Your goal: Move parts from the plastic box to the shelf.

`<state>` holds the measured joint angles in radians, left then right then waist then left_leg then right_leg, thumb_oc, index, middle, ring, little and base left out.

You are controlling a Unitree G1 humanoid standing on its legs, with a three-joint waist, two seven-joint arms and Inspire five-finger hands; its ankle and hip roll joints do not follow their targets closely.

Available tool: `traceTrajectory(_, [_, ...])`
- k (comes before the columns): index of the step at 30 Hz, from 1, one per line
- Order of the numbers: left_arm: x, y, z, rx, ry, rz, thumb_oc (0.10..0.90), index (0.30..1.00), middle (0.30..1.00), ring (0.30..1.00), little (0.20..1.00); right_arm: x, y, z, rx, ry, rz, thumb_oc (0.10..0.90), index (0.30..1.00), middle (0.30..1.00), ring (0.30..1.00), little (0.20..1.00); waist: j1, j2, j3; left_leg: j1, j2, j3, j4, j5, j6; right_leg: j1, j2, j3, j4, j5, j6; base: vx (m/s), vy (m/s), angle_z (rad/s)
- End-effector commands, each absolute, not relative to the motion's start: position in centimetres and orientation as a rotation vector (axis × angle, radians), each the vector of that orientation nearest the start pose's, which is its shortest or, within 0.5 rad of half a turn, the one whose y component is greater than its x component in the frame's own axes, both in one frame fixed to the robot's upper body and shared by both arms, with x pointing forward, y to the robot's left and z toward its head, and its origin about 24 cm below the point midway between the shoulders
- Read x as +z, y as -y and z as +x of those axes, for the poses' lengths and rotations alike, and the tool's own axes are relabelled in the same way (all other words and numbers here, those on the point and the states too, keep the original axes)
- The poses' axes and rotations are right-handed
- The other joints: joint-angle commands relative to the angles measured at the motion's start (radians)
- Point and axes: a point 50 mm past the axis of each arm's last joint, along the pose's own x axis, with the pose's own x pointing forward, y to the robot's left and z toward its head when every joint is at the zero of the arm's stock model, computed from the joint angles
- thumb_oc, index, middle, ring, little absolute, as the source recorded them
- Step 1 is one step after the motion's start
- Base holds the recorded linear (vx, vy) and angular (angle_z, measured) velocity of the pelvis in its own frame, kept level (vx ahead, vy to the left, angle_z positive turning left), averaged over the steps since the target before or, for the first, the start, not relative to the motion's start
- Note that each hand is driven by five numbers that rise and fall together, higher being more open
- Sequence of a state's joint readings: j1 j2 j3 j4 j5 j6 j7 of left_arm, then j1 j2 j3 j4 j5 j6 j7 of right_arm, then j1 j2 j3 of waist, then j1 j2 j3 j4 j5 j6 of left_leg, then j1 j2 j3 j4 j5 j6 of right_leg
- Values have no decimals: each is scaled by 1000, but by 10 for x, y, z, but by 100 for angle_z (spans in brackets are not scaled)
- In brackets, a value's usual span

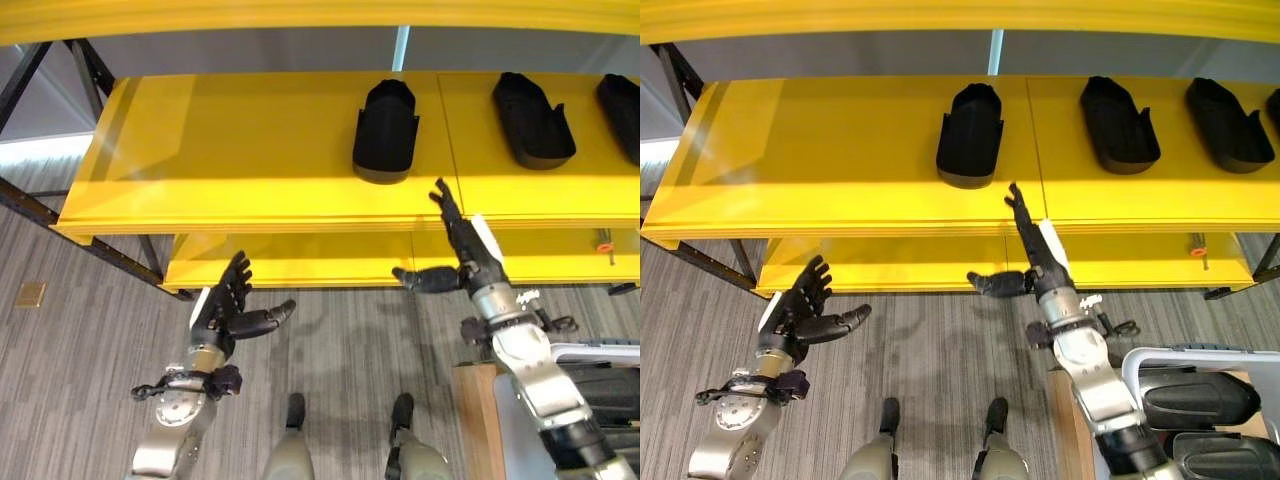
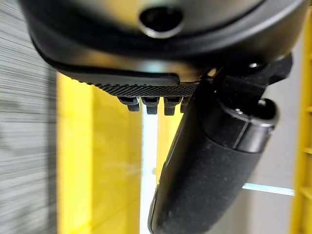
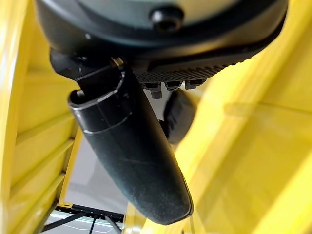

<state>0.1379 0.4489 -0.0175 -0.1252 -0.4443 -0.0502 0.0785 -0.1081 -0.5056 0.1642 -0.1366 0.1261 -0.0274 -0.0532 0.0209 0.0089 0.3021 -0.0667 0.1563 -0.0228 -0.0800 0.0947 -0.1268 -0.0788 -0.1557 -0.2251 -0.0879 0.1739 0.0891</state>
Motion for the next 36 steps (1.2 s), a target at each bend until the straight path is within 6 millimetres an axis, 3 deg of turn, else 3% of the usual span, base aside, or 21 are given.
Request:
traceTrajectory(1, [101,-238,229,66,245,93,900,1000,1000,1000,1000,152,182,261,169,495,-281,900,1000,1000,1000,1000,-12,-30,-155,72,45,40,-7,-32,14,37,-76,56,20,-23,63,34,10,-9])
traceTrajectory(6, [114,-234,246,112,320,132,900,1000,1000,1000,1000,141,180,251,186,461,-211,900,1000,1000,1000,1000,-50,-33,-164,85,49,71,-7,-41,14,17,-71,91,24,-22,65,31,18,-14])
traceTrajectory(17, [141,-242,286,229,410,235,900,1000,1000,1000,1000,144,177,249,207,475,-198,900,1000,1000,1000,1000,-111,-37,-150,80,57,135,-7,-44,9,-60,-57,158,27,-2,71,0,15,-26])
traceTrajectory(19, [155,-250,309,309,425,259,900,1000,1000,1000,1000,148,171,246,251,497,-194,900,1000,1000,1000,1000,-145,-42,-136,71,65,167,-7,-38,3,-100,-48,186,27,10,73,-18,13,-19])
traceTrajectory(23, [165,-264,322,387,416,303,900,1000,1000,1000,1000,149,171,243,259,504,-140,900,1000,1000,1000,1000,-171,-46,-126,66,72,186,-7,-32,-4,-123,-39,203,27,18,74,2,-3,-28])
traceTrajectory(36, [187,-311,343,597,352,307,900,1000,1000,1000,1000,141,172,232,281,484,-22,900,1000,1000,1000,1000,-223,-60,-100,70,97,231,-7,-7,-25,-170,-10,241,34,26,71,18,-5,-10])
